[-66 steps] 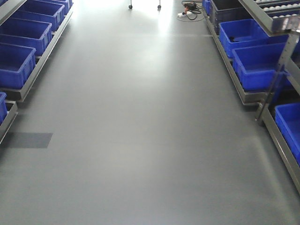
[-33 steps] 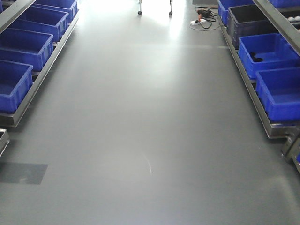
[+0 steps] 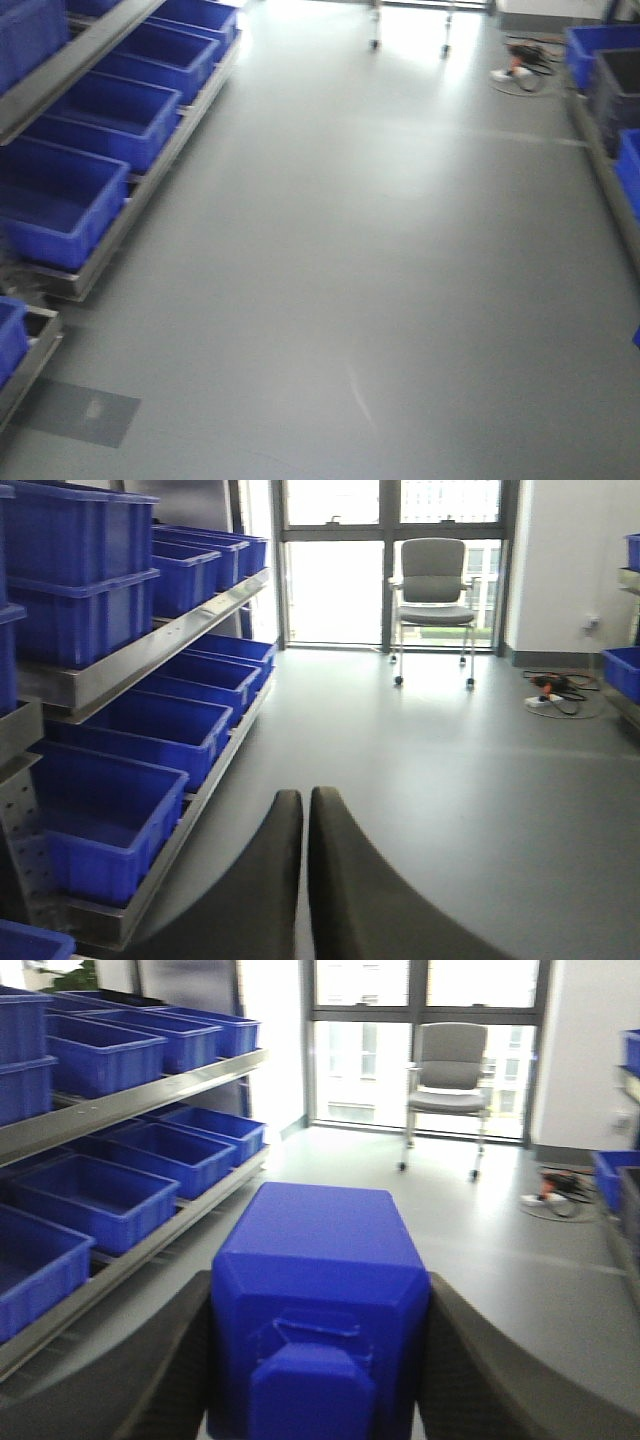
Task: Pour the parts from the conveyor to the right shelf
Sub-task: 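Drive down the aisle between shelves of blue bins, then turn toward the shelf and stop facing an empty blue bin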
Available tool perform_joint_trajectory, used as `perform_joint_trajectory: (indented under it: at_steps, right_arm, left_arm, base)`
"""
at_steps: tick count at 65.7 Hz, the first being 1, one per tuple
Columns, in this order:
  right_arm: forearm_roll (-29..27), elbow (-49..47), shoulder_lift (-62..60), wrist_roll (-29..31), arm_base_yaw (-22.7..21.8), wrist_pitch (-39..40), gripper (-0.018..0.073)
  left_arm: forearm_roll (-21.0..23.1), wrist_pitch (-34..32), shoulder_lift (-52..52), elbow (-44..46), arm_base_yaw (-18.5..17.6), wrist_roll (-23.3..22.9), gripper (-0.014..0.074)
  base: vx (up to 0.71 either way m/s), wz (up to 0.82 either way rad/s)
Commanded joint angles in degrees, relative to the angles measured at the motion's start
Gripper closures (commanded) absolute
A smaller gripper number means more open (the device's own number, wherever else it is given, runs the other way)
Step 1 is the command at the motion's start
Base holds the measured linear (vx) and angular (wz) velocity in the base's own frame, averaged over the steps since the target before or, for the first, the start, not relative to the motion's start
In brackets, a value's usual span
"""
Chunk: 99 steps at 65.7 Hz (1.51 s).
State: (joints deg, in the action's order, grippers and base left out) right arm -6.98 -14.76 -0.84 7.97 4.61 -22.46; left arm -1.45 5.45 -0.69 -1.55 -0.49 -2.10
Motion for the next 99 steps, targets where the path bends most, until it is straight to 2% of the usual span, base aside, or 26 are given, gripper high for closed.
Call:
perform_joint_trajectory:
  at_steps: [1,53,99]
  right_arm:
    - [-0.1,-1.6,0.4,0.5,-0.2,4.7,0.0568]
    - [-0.1,-1.6,0.4,0.5,-0.2,4.7,0.0568]
    - [-0.1,-1.6,0.4,0.5,-0.2,4.7,0.0568]
  left_arm:
    - [0.4,-4.2,-0.7,1.1,-0.3,-0.4,0.0603]
    - [0.4,-4.2,-0.7,1.1,-0.3,-0.4,0.0603]
    - [0.4,-4.2,-0.7,1.1,-0.3,-0.4,0.0603]
  base:
    - [0.43,0.59]
    - [0.28,0.87]
    - [0.16,0.64]
